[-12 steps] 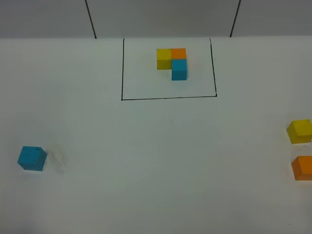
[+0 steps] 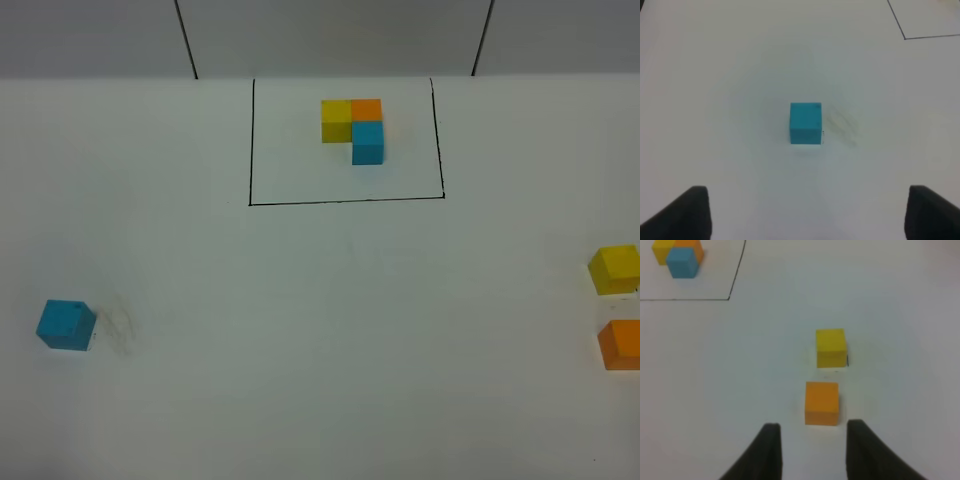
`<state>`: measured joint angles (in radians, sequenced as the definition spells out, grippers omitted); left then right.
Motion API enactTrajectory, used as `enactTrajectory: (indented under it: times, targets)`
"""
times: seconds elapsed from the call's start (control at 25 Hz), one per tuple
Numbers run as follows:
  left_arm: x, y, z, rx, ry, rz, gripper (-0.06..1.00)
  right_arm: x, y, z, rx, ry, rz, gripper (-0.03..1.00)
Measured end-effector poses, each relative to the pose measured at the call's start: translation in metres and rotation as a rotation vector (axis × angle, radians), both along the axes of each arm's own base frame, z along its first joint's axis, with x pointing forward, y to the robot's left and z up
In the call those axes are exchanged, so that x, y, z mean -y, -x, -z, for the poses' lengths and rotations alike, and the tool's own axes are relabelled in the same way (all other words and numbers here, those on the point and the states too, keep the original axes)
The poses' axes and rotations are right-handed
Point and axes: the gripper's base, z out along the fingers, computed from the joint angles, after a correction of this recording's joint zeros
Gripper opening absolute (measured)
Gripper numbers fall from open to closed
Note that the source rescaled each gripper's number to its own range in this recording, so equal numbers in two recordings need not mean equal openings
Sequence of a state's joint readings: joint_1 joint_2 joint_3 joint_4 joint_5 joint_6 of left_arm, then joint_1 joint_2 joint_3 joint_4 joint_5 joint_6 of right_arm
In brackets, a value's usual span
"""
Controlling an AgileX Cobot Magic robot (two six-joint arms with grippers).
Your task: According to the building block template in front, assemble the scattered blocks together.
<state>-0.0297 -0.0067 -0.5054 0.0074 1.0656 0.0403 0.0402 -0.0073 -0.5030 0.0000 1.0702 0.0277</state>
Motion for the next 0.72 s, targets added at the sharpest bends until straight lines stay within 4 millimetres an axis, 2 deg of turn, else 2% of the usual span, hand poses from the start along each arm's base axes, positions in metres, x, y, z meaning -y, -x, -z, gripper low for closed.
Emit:
enactTrajectory:
  times: [0.52,0.64,0.72]
  targets:
    - [0.000,-0.003,-0.001,-0.017,0.015,-0.014,0.65,0.000,0.000,0.000,0.000,0.000,0.000,0.07]
    - [-0.001,-0.019,-0.013,-0.097,0.047,-0.063,0.65,0.000,0.000,0.000,0.000,0.000,0.000,0.07]
    - [-0.003,-0.039,-0.024,-0.178,0.042,-0.097,0.65,0.000,0.000,0.000,0.000,0.000,0.000,0.07]
